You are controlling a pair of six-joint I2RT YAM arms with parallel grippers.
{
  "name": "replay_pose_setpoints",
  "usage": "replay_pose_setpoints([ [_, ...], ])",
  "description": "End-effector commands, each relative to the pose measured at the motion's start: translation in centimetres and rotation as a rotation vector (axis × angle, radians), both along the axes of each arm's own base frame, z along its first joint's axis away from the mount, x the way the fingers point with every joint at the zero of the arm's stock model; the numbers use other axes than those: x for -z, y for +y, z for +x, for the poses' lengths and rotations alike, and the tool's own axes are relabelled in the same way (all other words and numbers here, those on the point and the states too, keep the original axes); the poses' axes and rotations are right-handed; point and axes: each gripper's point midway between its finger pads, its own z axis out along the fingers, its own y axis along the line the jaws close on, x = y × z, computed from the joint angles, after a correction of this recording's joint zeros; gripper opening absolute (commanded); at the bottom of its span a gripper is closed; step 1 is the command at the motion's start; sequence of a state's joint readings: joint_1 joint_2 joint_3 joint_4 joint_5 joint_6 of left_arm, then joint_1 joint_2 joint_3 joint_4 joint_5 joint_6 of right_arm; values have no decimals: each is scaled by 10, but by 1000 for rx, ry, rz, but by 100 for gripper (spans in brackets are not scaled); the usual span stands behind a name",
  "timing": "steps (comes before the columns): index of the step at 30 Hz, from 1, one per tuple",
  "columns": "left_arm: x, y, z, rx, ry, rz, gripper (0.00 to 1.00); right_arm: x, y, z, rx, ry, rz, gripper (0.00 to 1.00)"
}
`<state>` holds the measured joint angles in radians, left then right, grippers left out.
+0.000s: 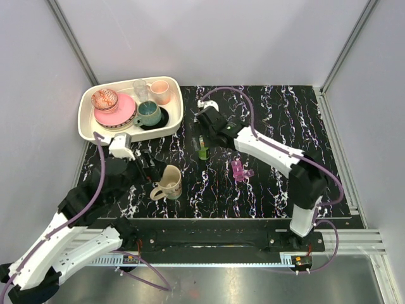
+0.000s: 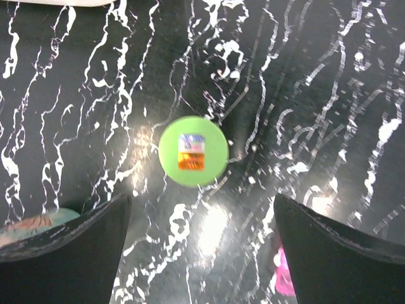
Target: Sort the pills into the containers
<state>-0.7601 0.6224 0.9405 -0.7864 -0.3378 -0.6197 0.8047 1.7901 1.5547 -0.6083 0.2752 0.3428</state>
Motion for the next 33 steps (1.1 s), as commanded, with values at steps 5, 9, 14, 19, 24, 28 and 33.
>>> replay_pose_setpoints([
  [5, 6, 21, -14, -63, 10, -31, 99, 17, 40, 30, 6, -15, 97, 100],
  [9, 6, 21, -15, -59, 8, -36, 99, 30, 35, 42, 50, -26, 68, 100],
  [14, 6, 21, -16, -55, 9, -39, 99, 47, 31, 52, 62, 9, 68, 89],
  [19, 9, 21, -17, -57, 16, -45, 99, 59, 30, 52, 50, 38, 71, 64],
  [24, 7, 21, -17, -50, 4, -48, 99, 45, 32, 44, 1, 36, 95, 16],
  [28, -1, 16, -18, 16, -56, -34, 99, -5, 25, 29, -47, -23, 158, 0],
  [33, -32, -2, -17, 139, -192, -66, 99, -70, 14, -12, -191, -58, 230, 0],
])
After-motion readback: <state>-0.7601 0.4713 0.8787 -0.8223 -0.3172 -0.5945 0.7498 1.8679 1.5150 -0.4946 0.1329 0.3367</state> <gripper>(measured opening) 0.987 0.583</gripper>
